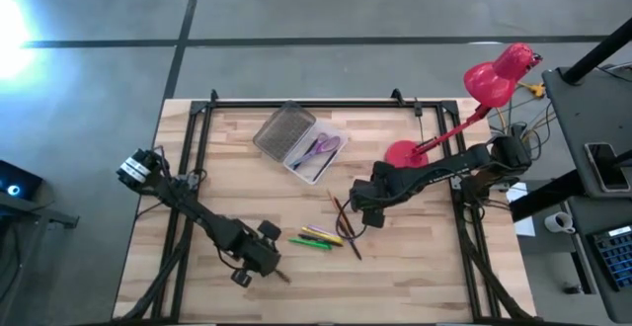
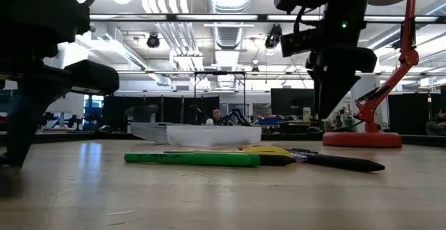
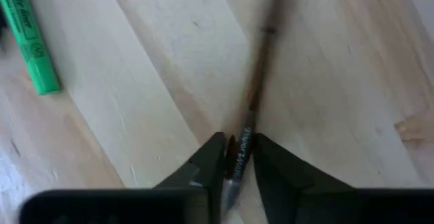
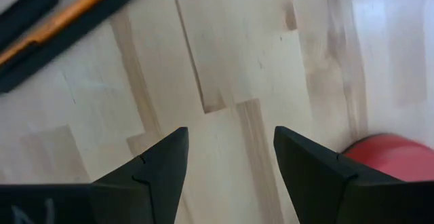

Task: Pick & place school supplies into a supply box
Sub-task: Put the brown pen into the black supply box

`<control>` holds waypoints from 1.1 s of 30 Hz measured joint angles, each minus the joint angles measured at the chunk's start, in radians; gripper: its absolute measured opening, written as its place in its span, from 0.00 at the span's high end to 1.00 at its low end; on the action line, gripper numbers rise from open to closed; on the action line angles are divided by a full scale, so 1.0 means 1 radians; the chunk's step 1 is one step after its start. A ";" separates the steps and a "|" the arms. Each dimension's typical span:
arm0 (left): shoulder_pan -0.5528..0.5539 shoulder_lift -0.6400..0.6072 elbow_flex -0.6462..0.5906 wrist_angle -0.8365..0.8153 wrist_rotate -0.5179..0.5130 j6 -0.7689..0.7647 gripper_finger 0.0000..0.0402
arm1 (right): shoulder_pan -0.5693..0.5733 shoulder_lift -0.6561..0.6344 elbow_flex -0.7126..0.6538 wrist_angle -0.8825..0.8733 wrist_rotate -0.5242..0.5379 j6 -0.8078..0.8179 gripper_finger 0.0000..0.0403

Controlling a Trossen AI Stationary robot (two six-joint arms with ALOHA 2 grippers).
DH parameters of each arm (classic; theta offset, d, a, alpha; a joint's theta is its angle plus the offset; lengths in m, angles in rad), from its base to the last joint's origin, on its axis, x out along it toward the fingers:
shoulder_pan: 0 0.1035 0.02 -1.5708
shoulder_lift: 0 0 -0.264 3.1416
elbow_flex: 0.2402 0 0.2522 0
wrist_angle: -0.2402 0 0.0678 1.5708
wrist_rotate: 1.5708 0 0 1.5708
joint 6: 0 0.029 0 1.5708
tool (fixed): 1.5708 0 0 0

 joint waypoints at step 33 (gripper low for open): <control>0.866 -0.382 -0.233 0.567 0.159 -1.033 0.96 | 0.063 -0.279 -0.163 0.009 0.319 0.818 0.48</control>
